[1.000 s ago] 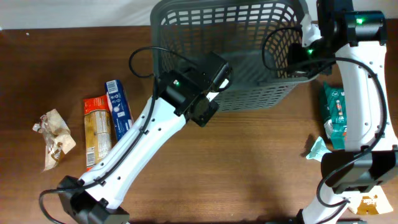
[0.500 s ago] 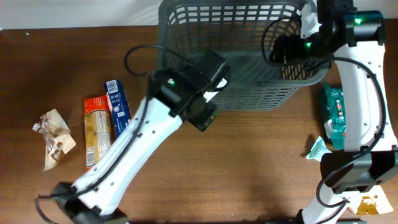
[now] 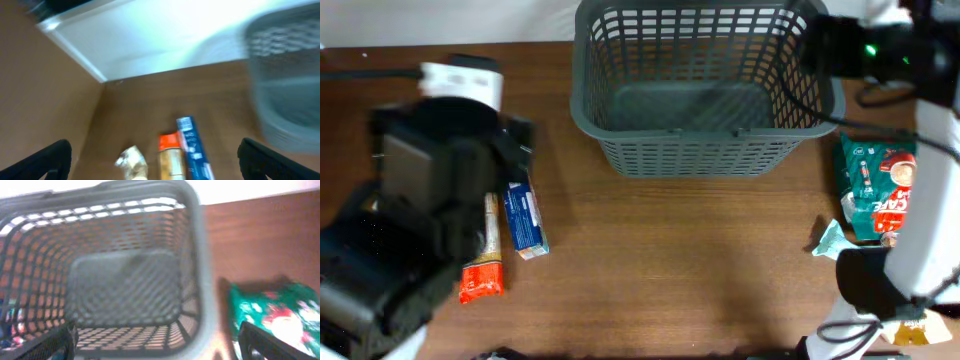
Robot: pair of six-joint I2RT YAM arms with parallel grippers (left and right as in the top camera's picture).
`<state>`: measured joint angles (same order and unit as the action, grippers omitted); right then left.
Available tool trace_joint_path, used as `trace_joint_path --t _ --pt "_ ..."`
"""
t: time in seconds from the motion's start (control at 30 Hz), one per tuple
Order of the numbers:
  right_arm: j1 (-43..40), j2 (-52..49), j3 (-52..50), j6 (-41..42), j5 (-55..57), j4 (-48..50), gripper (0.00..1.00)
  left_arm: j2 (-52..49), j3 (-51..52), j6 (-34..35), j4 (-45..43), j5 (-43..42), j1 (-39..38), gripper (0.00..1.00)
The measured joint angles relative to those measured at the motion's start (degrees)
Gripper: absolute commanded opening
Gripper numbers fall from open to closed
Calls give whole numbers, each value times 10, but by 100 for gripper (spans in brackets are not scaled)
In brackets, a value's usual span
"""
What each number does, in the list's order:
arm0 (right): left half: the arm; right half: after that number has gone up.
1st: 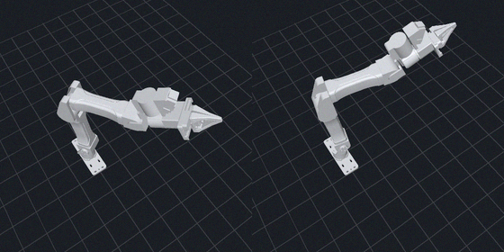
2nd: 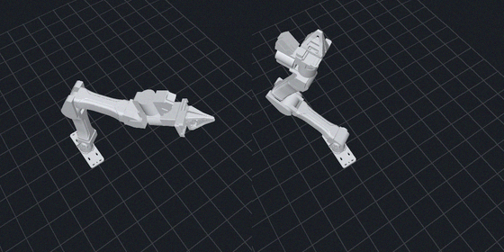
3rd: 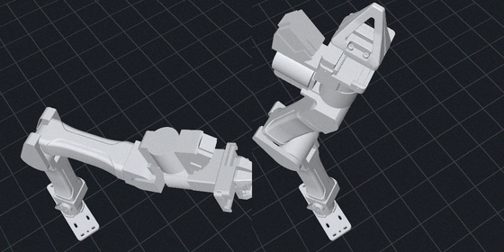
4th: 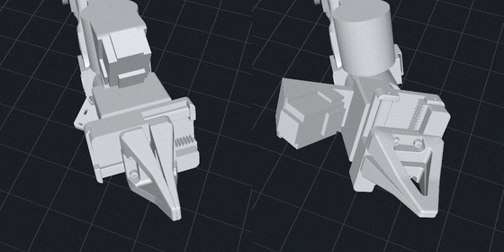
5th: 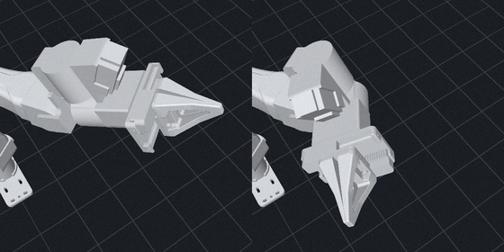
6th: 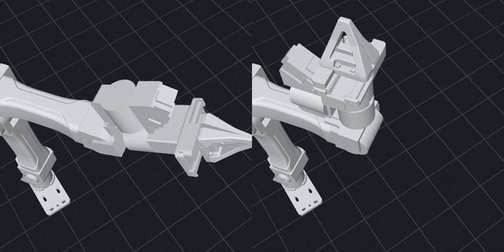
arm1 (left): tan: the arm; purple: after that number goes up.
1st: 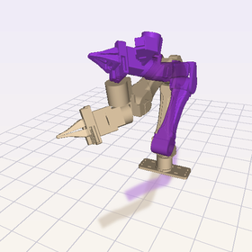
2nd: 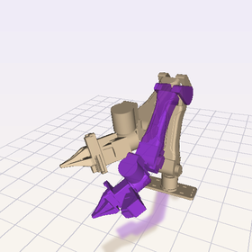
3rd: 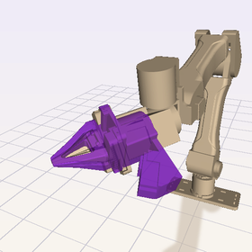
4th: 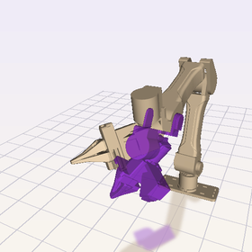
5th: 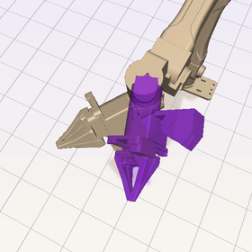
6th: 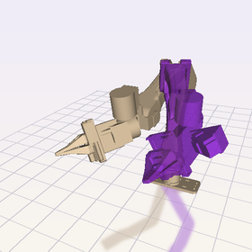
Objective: Pack container
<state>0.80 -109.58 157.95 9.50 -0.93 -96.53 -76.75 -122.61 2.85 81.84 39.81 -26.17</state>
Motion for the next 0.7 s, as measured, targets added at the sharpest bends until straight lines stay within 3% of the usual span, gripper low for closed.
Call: trace_joint_path --t 0.2,0.23,0.37,0.53,0.7 --pt "-1 86 -6 118 111 -3 99 -34 19 16 -39 -23 181 99" --pt "-1 116 -26 151 130 -4 99 -52 34 15 -63 -52 232 99" --pt "-1 195 -133 208 163 -2 99 -110 68 13 -80 -133 304 99" --pt "-1 357 -418 304 228 -5 99 -213 96 4 -87 -217 334 99" --pt "-2 509 -692 411 282 7 99 -229 99 -12 -120 -271 333 99"
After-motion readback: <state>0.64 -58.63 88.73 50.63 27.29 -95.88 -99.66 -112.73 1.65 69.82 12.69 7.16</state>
